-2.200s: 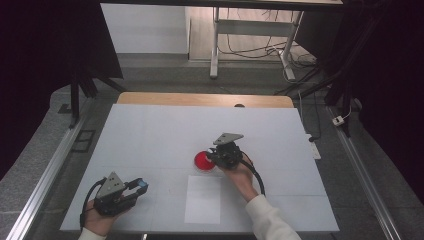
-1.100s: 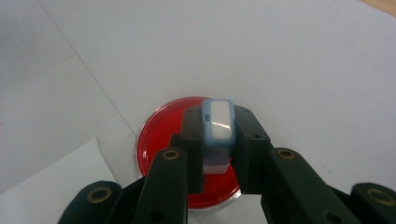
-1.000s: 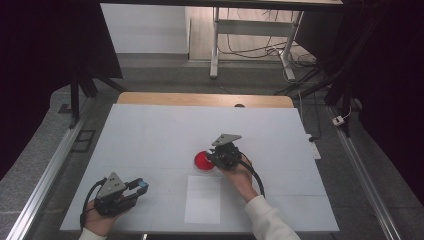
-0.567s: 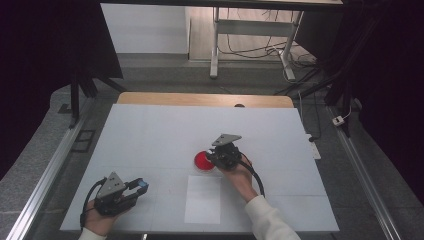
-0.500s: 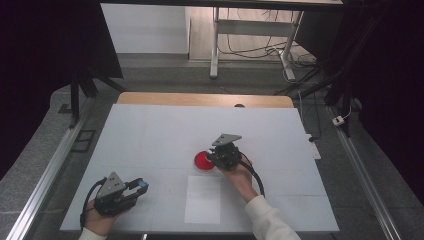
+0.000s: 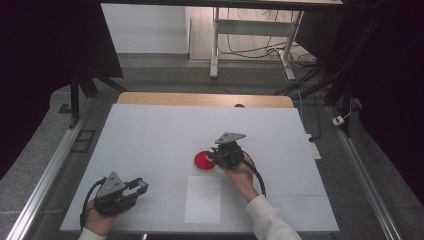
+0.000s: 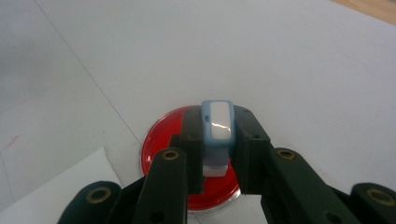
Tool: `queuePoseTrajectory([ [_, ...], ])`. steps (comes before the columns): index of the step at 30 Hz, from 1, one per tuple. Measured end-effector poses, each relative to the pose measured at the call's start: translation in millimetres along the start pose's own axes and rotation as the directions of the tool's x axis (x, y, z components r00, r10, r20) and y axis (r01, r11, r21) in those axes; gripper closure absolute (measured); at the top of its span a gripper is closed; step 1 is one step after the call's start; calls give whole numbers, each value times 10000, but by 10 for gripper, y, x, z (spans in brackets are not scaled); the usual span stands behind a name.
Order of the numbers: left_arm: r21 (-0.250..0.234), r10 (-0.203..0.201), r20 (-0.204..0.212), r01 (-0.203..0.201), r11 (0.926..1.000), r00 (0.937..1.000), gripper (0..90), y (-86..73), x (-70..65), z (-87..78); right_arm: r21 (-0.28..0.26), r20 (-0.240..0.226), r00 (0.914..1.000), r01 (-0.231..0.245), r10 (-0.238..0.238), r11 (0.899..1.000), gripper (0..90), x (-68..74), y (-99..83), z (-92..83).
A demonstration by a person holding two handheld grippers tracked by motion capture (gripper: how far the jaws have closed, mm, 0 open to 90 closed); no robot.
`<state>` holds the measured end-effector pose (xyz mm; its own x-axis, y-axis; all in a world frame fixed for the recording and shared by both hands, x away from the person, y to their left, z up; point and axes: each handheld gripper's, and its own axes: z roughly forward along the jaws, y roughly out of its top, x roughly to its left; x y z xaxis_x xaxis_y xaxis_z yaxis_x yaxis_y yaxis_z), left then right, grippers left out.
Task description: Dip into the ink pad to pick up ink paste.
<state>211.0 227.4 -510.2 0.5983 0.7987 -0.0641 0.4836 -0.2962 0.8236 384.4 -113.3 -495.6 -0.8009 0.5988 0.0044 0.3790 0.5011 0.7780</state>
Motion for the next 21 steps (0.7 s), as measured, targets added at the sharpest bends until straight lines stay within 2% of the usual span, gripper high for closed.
queuePoseTrajectory([
  [21,36,23,-7,-23,10000,10000,651,1,-4,10,-1112,-145,9996,-245,230,9935,752,-11,54,-220],
])
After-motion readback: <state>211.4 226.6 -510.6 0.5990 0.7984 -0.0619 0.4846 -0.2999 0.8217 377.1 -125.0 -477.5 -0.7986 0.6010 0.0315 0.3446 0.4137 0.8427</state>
